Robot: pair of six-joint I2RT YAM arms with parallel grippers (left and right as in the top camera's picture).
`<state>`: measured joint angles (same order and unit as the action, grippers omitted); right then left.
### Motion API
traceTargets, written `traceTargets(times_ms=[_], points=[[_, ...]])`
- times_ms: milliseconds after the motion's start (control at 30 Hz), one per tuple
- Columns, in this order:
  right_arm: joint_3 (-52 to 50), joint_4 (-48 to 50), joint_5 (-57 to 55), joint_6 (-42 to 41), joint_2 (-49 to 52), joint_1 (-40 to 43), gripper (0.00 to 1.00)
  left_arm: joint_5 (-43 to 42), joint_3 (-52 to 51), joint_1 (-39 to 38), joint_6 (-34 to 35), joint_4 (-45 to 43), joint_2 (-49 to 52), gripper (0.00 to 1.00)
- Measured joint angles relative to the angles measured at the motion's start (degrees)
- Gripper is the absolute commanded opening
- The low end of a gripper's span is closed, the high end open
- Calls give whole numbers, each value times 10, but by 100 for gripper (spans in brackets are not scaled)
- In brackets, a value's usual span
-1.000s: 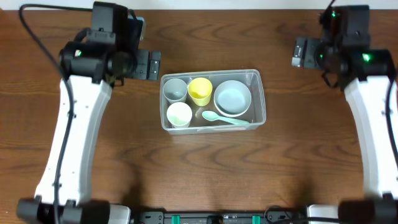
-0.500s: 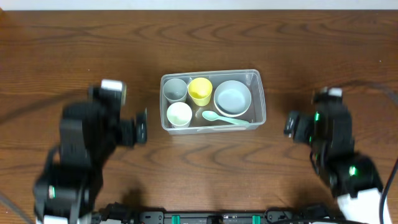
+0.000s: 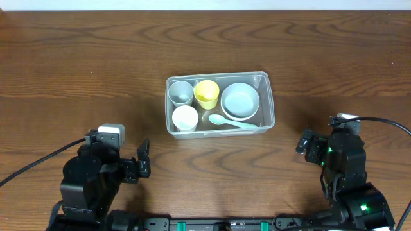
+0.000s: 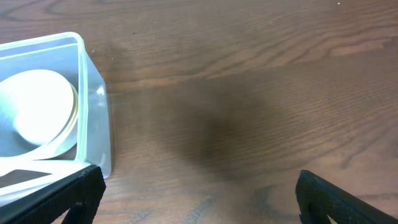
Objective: Pack container
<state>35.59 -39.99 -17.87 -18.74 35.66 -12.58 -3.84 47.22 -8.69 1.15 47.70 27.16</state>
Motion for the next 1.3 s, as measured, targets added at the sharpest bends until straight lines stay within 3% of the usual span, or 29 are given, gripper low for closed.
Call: traceTargets(times_ms=[633, 800, 1000, 1233, 1300], points=[[-11, -27, 13, -2, -29, 4, 99, 0, 0, 0, 3, 0, 0, 98], [-68, 64, 51, 20, -138, 36, 99, 0, 0, 0, 3, 0, 1, 98], [-208, 224, 121, 62, -280, 75, 99, 0, -1, 0, 3, 0, 1, 98], [-334, 443, 156, 102, -338, 82, 99, 0, -2, 0, 3, 0, 1, 98], [-346, 462, 158, 119, -346, 82, 99, 0, -2, 0, 3, 0, 1, 98]])
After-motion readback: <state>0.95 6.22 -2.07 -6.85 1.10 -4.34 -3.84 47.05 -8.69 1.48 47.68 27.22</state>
